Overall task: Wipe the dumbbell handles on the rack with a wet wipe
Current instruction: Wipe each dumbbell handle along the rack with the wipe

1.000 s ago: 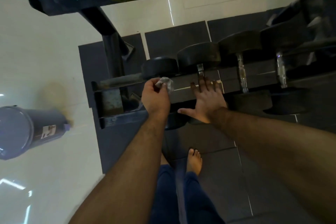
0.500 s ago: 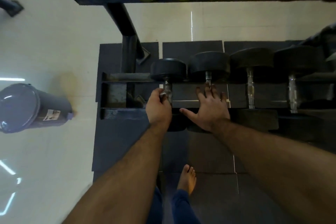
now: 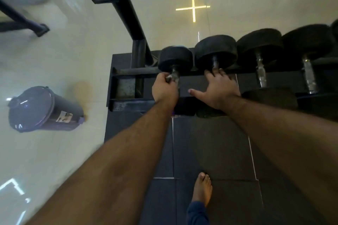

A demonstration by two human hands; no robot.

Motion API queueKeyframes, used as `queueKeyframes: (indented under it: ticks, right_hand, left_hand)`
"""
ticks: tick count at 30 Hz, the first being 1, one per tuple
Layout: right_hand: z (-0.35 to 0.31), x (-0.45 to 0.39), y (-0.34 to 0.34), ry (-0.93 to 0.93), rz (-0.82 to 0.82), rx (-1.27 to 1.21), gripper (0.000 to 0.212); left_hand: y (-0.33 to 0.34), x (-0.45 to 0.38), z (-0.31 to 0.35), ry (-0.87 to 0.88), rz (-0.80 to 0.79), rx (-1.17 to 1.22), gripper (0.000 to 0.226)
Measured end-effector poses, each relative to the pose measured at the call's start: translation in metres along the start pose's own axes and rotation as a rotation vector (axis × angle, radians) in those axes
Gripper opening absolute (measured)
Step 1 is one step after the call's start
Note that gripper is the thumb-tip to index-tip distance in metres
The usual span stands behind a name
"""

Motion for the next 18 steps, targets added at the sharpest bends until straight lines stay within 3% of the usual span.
queueKeyframes:
  ticks: [4, 9, 13, 15, 18]
  right_hand:
    - [-0.003, 0.005, 0.002, 0.020, -0.014, 0.002, 0.119]
    - [-0.003, 0.006, -0.001, 0.015, -0.010, 0.032, 0.115]
    - [-0.003, 0.004, -0.004, 0.005, -0.026, 0.026, 0.116]
    - [-0.002, 0.004, -0.005, 0.000, -0.029, 0.020, 0.116]
    - [-0.002, 0.005, -0.007, -0.009, -0.033, 0.019, 0.116]
  left_hand:
    - [-0.006, -0.017, 0.009, 0.056, -0.053, -0.059, 0.026]
    - [-0.008, -0.040, 0.034, 0.262, -0.053, -0.288, 0.021]
    - [0.036, -0.039, 0.064, 0.509, -0.238, -0.502, 0.014]
    - [0.053, -0.036, 0.068, 0.567, -0.304, -0.616, 0.027]
    - [0.060, -0.031, 0.065, 0.618, -0.408, -0.712, 0.024]
Point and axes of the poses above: each hand's wrist, its own x-axis away from the middle knuckle, its own y-axis out of the palm, z = x × y, the point moved 10 cm from there along -x, towards the middle knuckle, and after that the axes turned 2 degrees about -x, right-handed, at the moved point
